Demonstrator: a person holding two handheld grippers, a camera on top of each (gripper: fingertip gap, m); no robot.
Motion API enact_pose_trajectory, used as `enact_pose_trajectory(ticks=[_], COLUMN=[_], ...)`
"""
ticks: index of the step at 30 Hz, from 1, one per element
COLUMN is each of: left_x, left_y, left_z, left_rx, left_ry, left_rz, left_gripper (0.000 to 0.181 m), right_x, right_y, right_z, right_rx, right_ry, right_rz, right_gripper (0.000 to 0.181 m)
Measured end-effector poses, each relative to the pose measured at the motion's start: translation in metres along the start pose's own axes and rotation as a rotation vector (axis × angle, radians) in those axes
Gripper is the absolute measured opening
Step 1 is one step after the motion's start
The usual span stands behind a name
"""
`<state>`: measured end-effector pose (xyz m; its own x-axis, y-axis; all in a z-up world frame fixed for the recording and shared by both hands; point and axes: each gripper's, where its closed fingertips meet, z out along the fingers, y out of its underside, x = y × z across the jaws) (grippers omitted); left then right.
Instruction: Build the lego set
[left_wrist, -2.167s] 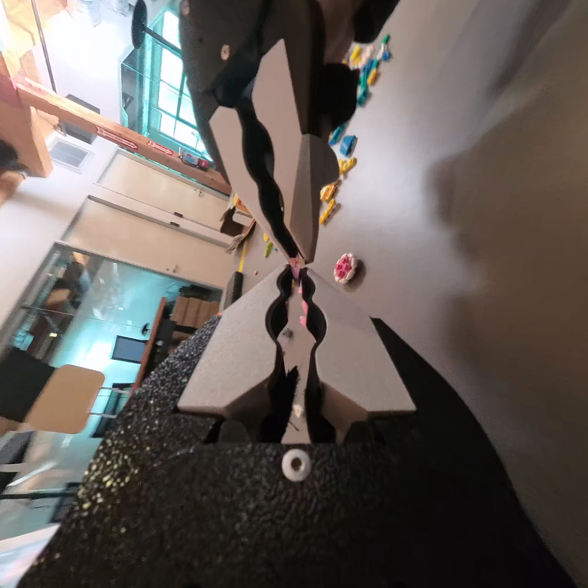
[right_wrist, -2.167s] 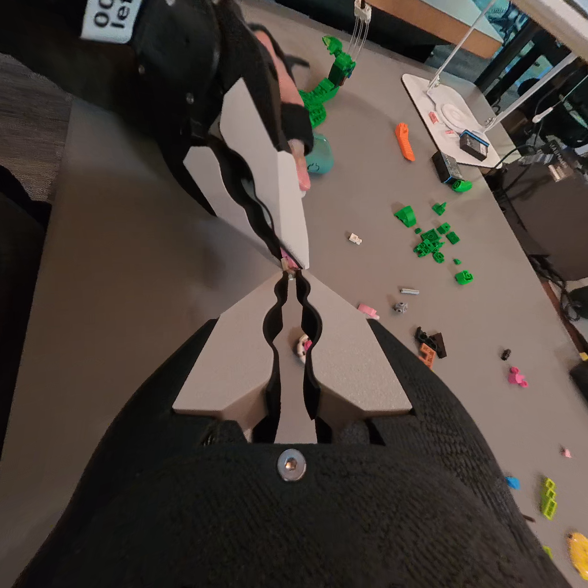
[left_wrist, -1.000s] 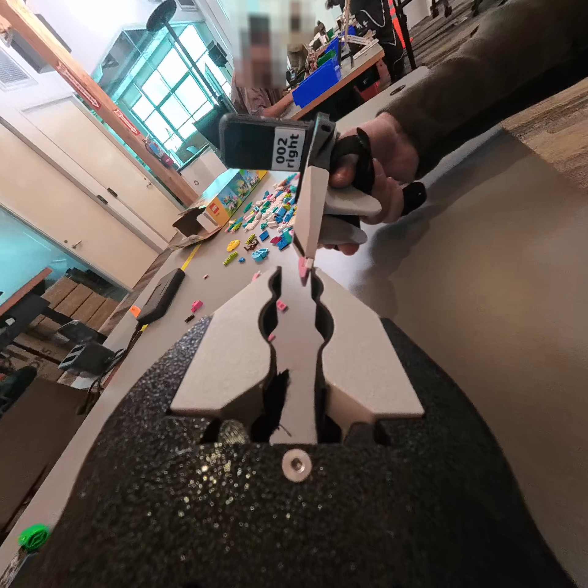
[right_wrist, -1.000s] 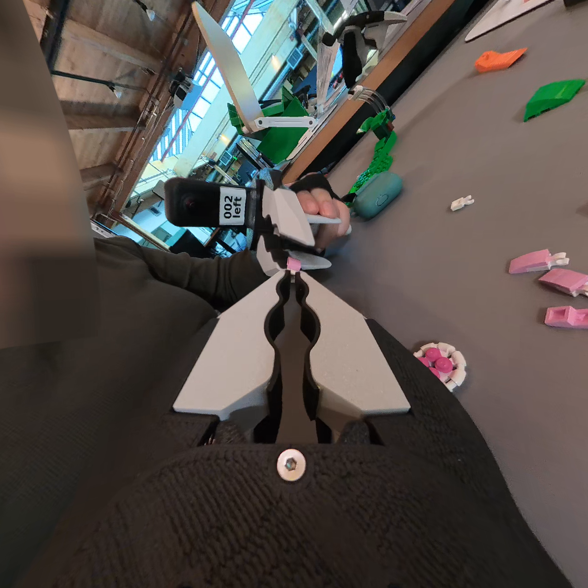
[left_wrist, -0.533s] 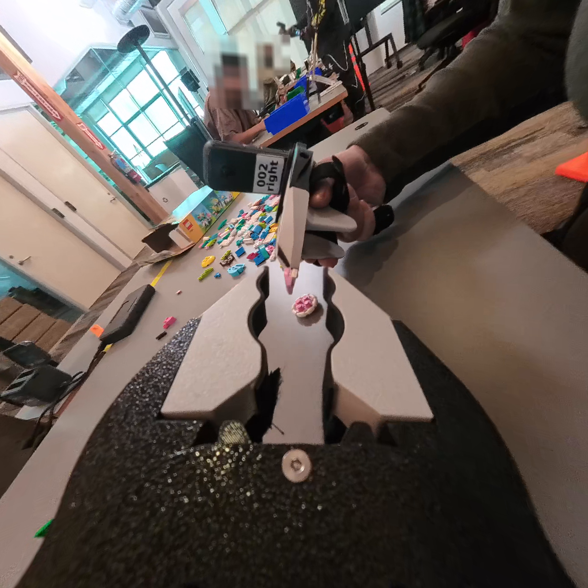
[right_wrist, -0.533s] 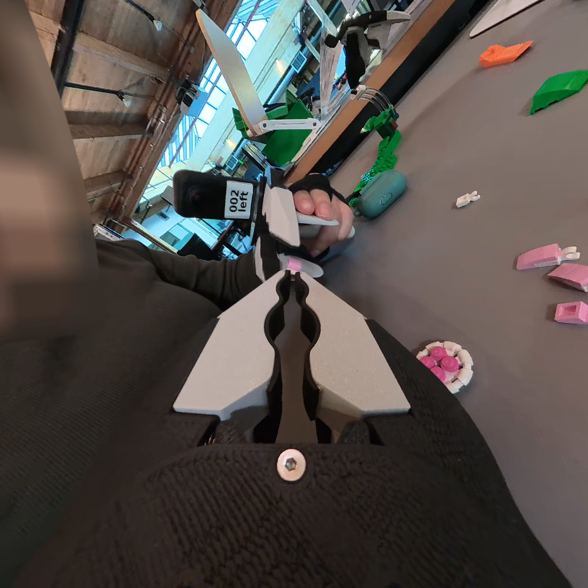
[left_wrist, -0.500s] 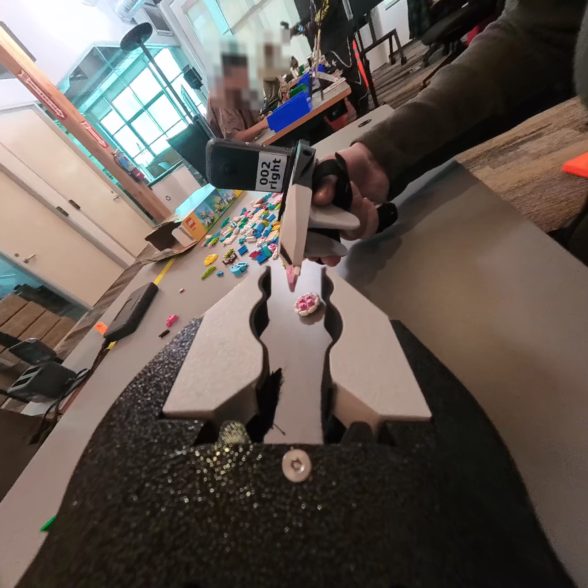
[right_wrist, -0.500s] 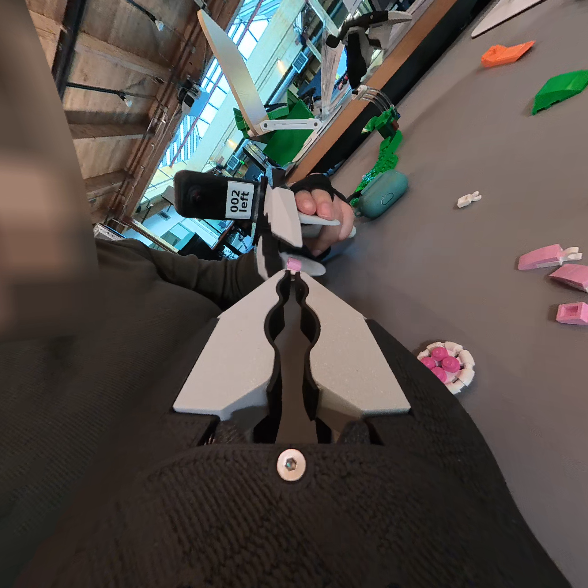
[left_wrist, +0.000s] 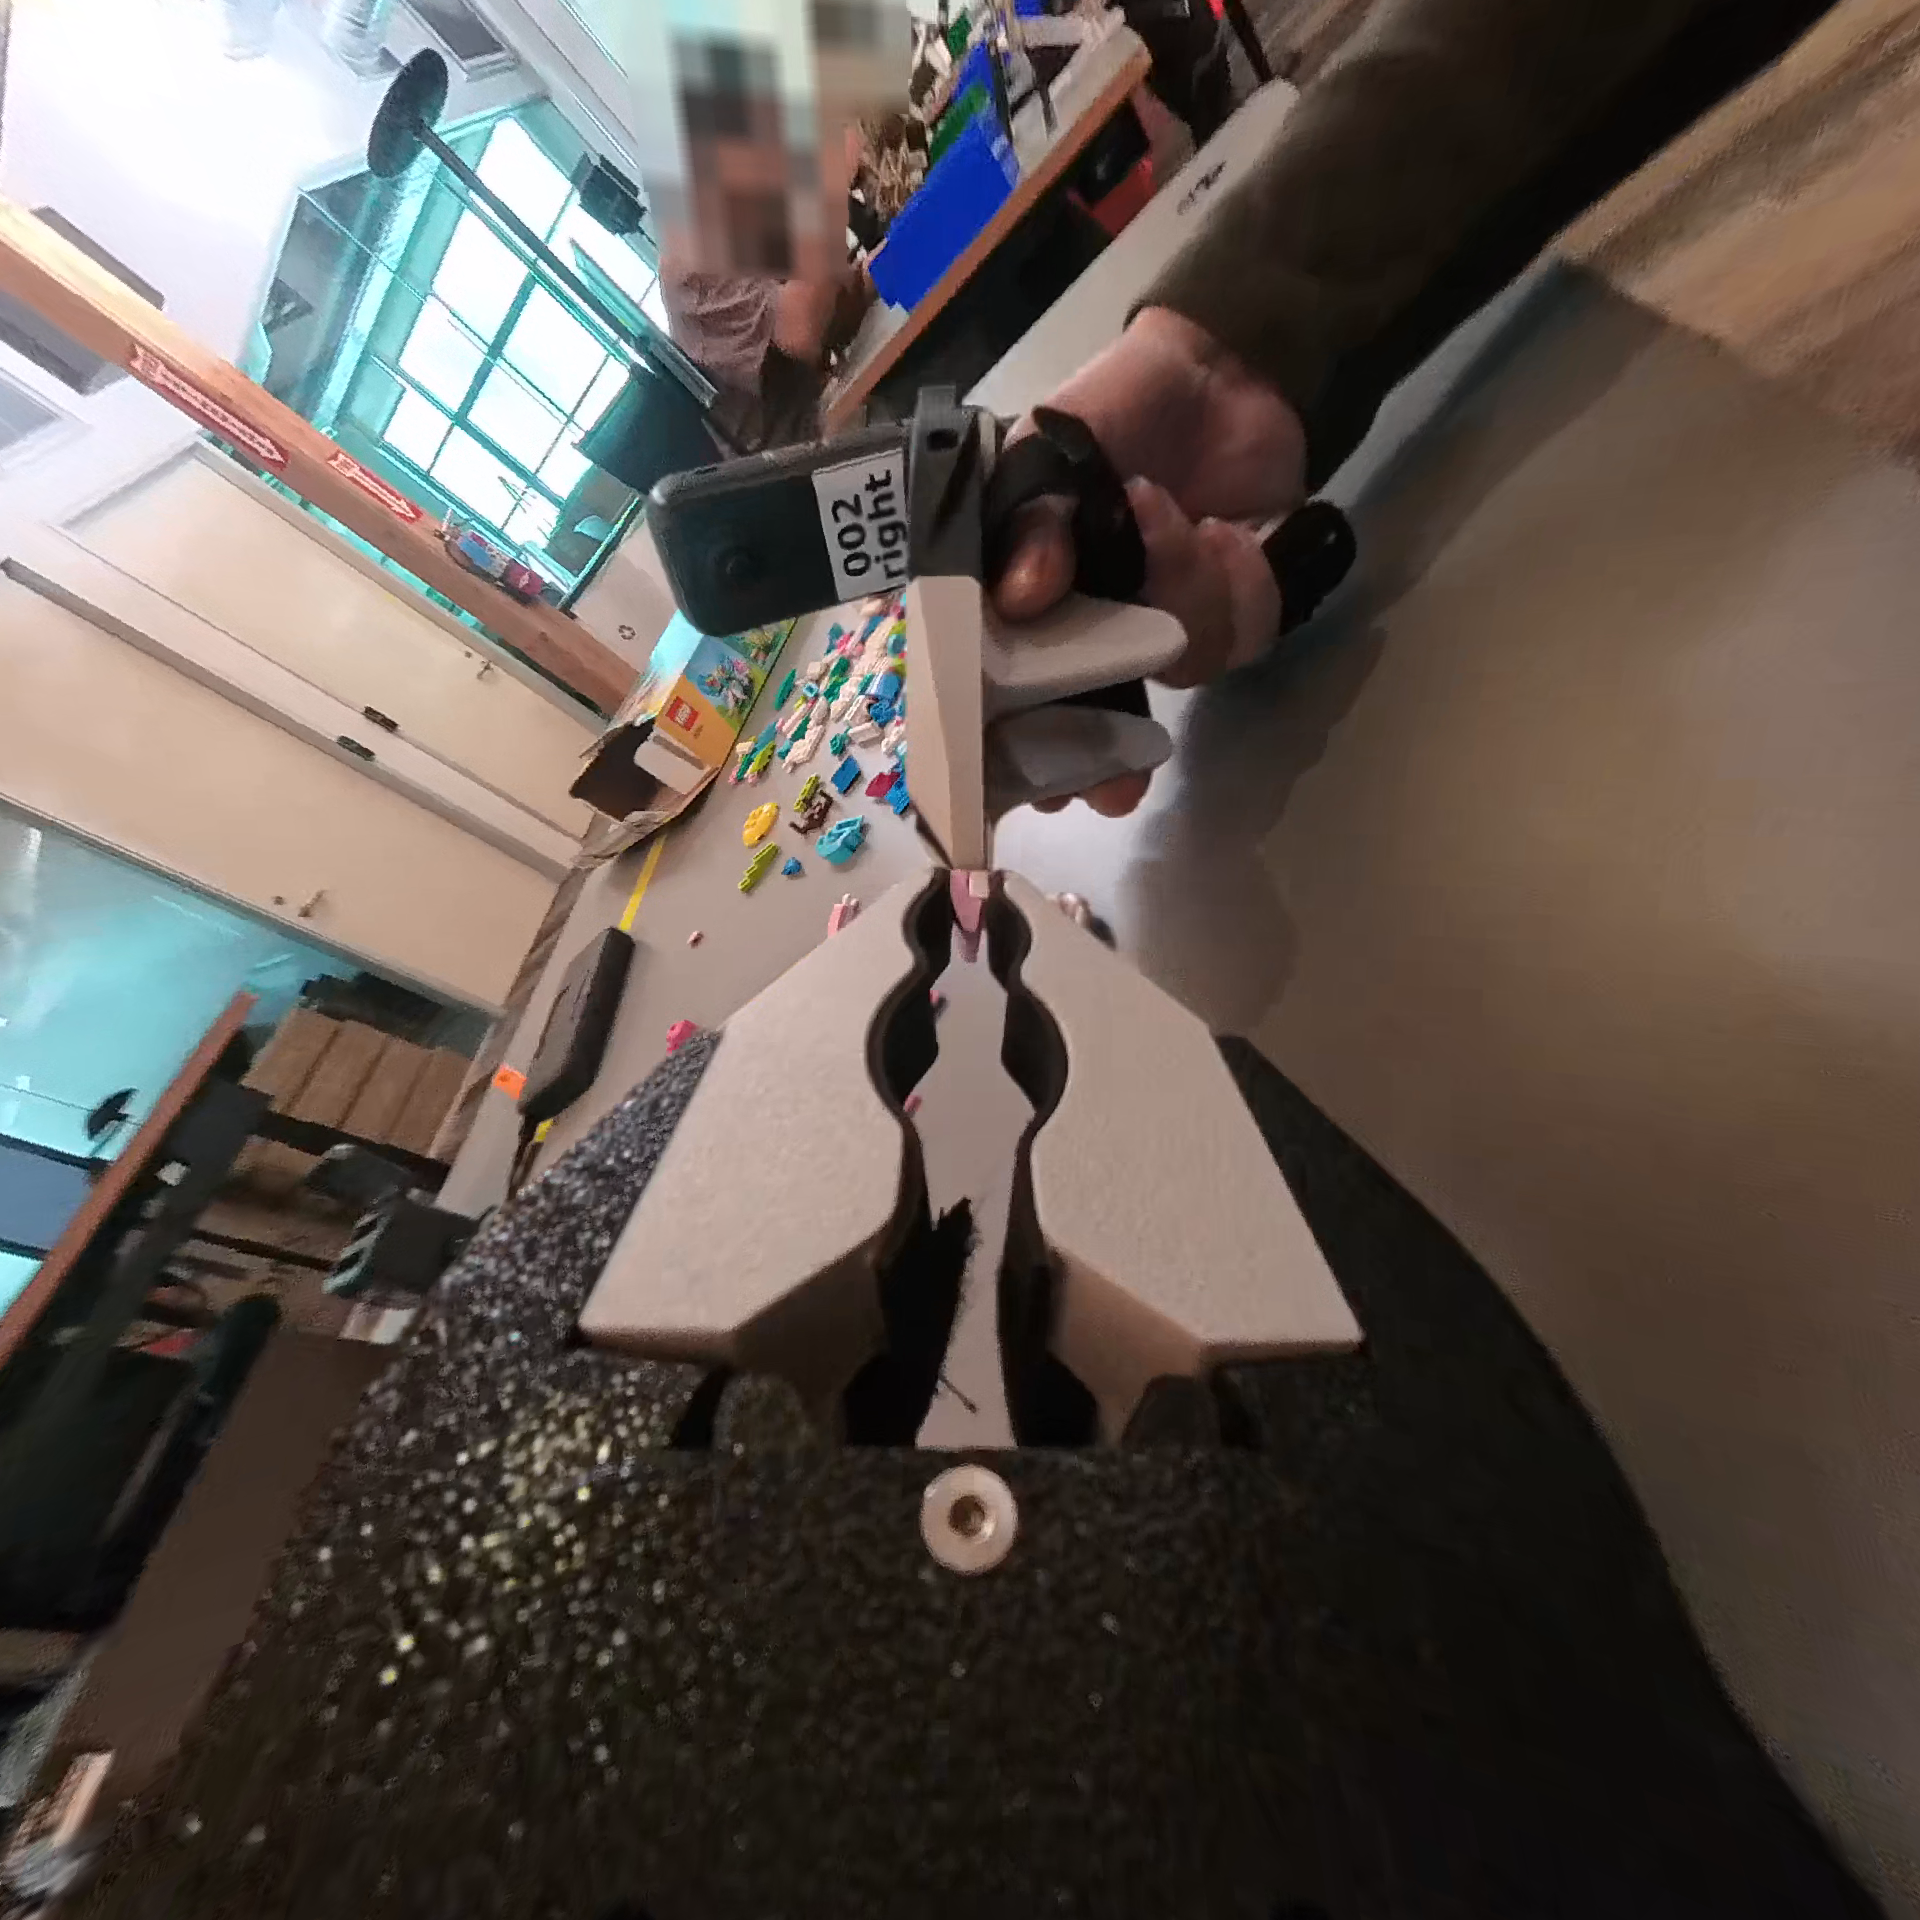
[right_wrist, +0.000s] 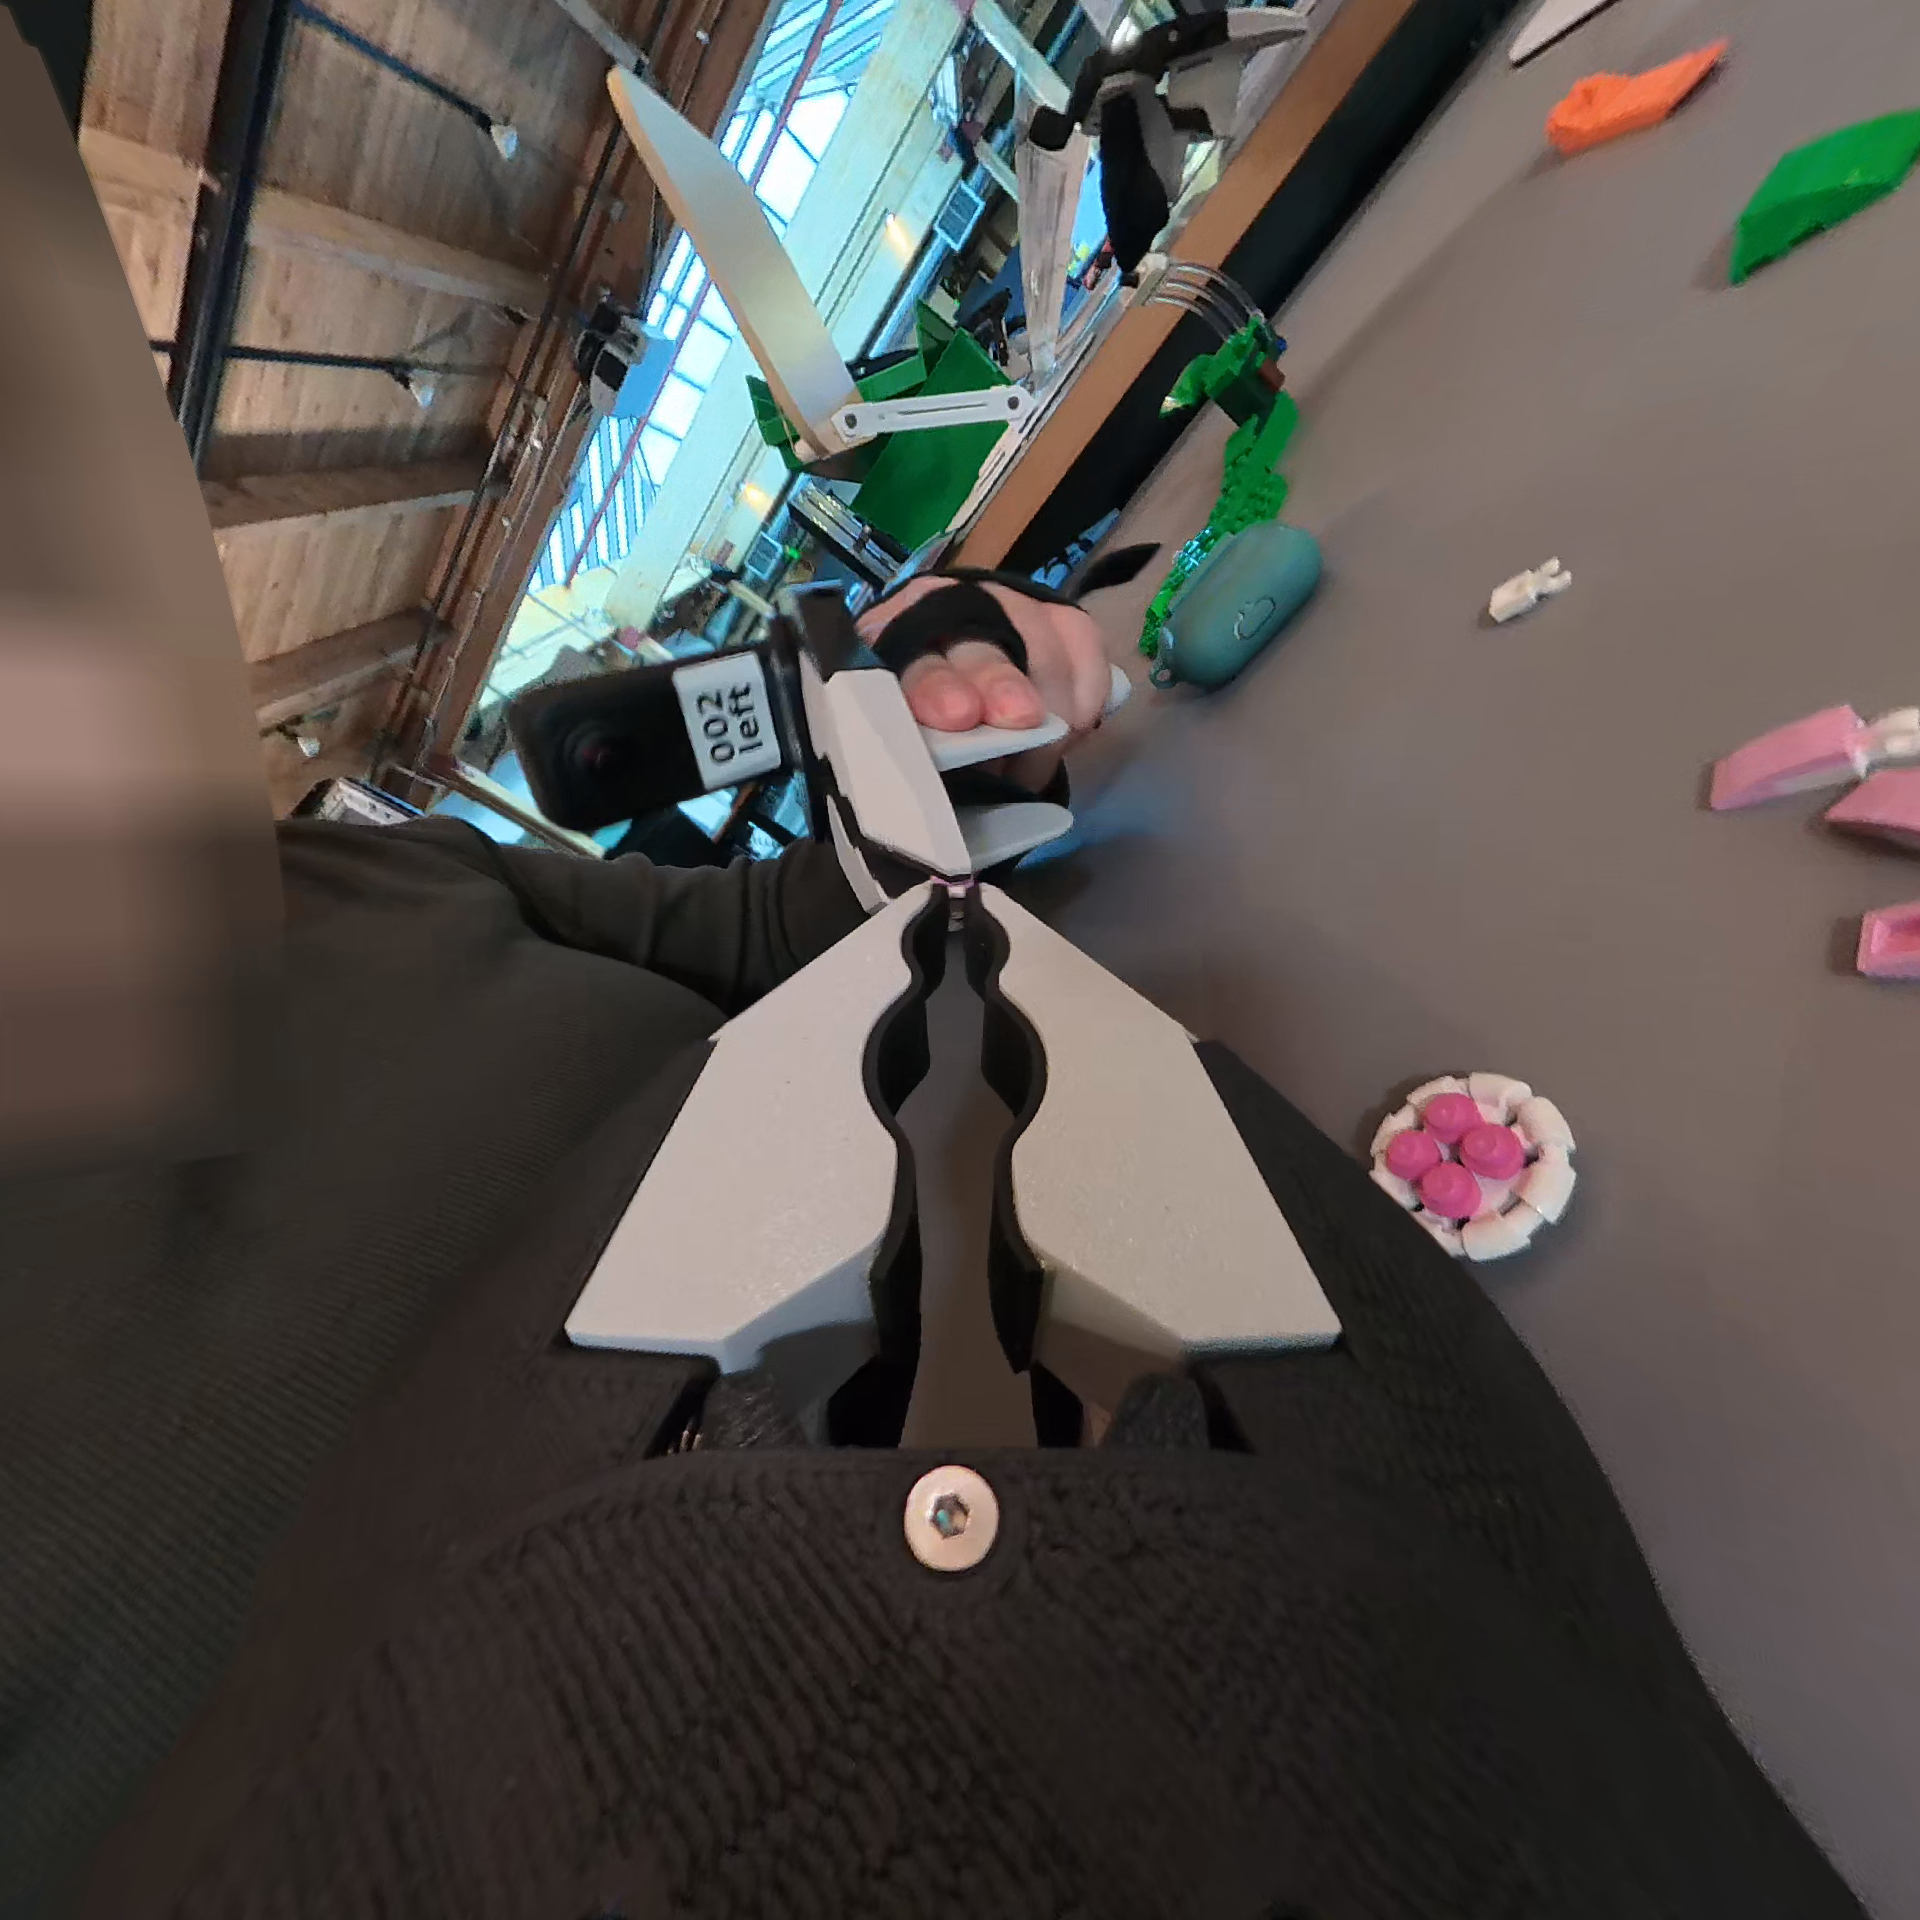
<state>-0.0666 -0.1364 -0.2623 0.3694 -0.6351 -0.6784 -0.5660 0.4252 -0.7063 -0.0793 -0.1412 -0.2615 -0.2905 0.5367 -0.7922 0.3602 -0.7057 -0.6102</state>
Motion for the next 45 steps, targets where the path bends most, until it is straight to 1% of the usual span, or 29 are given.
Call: enact_pose_trajectory(ticks=[4,6,8,14,18,20,21,25,29,33,40,45], left_x=[-0.002,-0.006,-0.010,-0.017,-0.019,-0.018,-0.018,-0.021,-0.022,-0.025,-0.029,-0.028], left_y=[0.003,0.001,-0.001,-0.001,-0.003,-0.001,0.000,0.000,-0.001,0.000,0.001,0.002], left_z=[0.002,0.002,0.003,0.003,0.000,0.000,0.000,-0.001,-0.002,0.000,-0.001,0.000], left_rx=[-0.057,-0.064,-0.054,-0.013,0.048,0.039,0.035,0.033,0.020,-0.031,-0.070,-0.056], left_ry=[-0.042,-0.086,-0.119,-0.158,-0.150,-0.148,-0.151,-0.181,-0.175,-0.208,-0.246,-0.245], left_rz=[0.115,0.141,0.121,0.021,-0.085,-0.077,-0.074,-0.042,-0.041,-0.009,0.038,0.025], left_gripper=[0.004,0.004,0.004,0.004,0.006,0.013,0.014,0.005,0.004,0.003,0.003,0.003], right_x=[0.002,0.000,-0.001,-0.002,-0.004,-0.004,-0.004,-0.005,-0.006,-0.005,-0.005,-0.004], right_y=[-0.003,-0.007,-0.011,-0.018,-0.020,-0.021,-0.022,-0.021,-0.023,-0.026,-0.029,-0.028], right_z=[-0.001,-0.002,-0.003,-0.003,-0.001,-0.002,-0.003,-0.003,-0.003,-0.005,-0.004,-0.004], right_rx=[0.023,0.053,0.085,0.153,0.172,0.181,0.189,0.183,0.198,0.225,0.274,0.273], right_ry=[0.002,-0.025,-0.040,-0.048,-0.043,-0.049,-0.052,-0.058,-0.069,-0.059,-0.065,-0.054], right_rz=[0.044,0.073,0.086,0.067,0.037,0.043,0.049,0.046,0.054,0.054,0.080,0.080], right_gripper=[0.002,0.002,0.002,0.001,0.001,0.001,0.001,0.001,0.001,0.001,0.002,0.002])
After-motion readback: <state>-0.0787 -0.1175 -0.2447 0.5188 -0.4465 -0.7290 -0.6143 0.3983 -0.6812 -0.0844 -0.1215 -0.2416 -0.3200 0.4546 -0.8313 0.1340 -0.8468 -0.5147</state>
